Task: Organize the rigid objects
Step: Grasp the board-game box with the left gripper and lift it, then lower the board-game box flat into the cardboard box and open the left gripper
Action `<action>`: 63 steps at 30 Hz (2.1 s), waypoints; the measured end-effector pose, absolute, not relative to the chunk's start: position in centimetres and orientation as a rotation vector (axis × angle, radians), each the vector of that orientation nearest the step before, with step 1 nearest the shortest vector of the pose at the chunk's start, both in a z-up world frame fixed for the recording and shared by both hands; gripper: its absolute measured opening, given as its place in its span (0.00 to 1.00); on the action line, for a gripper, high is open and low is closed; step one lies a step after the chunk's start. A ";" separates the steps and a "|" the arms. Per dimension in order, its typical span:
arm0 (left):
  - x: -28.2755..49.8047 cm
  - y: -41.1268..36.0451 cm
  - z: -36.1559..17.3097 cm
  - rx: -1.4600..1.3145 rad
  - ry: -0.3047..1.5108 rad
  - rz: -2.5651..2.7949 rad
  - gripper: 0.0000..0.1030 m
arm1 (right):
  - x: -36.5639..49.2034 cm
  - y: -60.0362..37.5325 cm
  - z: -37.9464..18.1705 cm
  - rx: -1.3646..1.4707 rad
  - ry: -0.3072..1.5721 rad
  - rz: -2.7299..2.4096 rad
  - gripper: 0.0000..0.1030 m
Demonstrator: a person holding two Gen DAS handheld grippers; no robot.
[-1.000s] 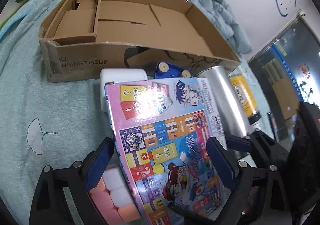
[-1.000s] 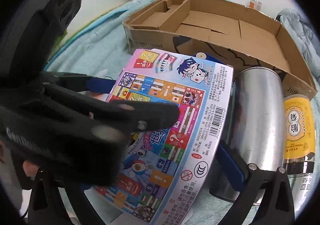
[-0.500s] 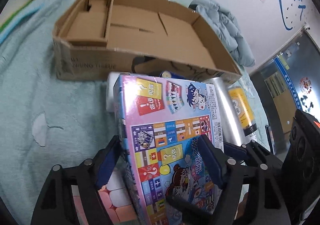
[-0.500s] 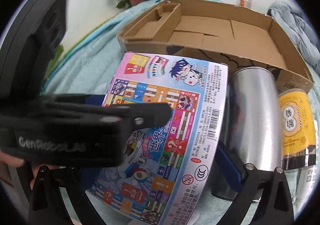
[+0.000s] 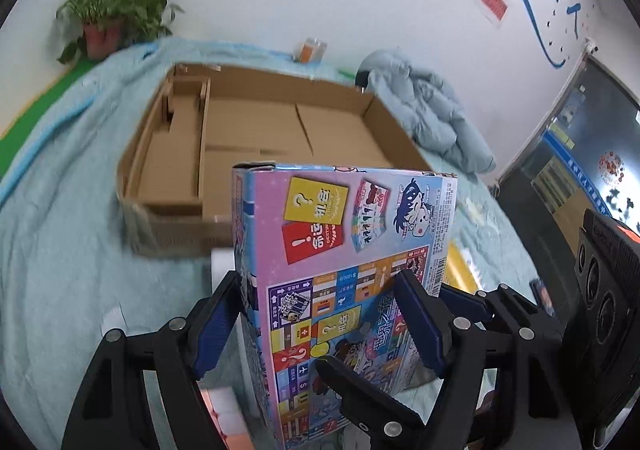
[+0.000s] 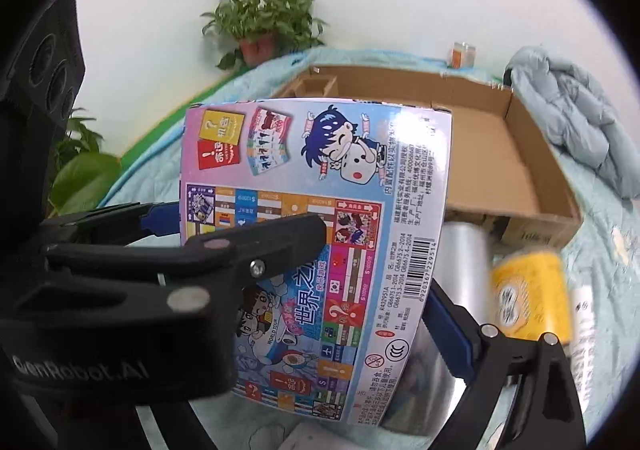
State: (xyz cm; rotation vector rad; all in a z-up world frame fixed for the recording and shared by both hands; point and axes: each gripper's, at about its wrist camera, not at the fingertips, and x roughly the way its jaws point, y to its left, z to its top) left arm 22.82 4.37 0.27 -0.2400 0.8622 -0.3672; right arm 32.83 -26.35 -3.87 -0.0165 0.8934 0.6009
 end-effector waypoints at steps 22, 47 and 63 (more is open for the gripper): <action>37.0 1.9 14.5 -0.071 0.667 -0.371 0.72 | 45.0 -26.6 4.3 0.035 0.724 0.560 0.91; 49.0 3.9 -5.2 -0.087 1.080 -0.225 0.57 | 52.5 -21.2 -11.2 -0.021 1.165 0.613 0.79; 41.4 6.5 -0.1 -0.090 0.879 -0.189 0.75 | 52.9 -21.5 -11.8 0.002 1.250 0.664 0.71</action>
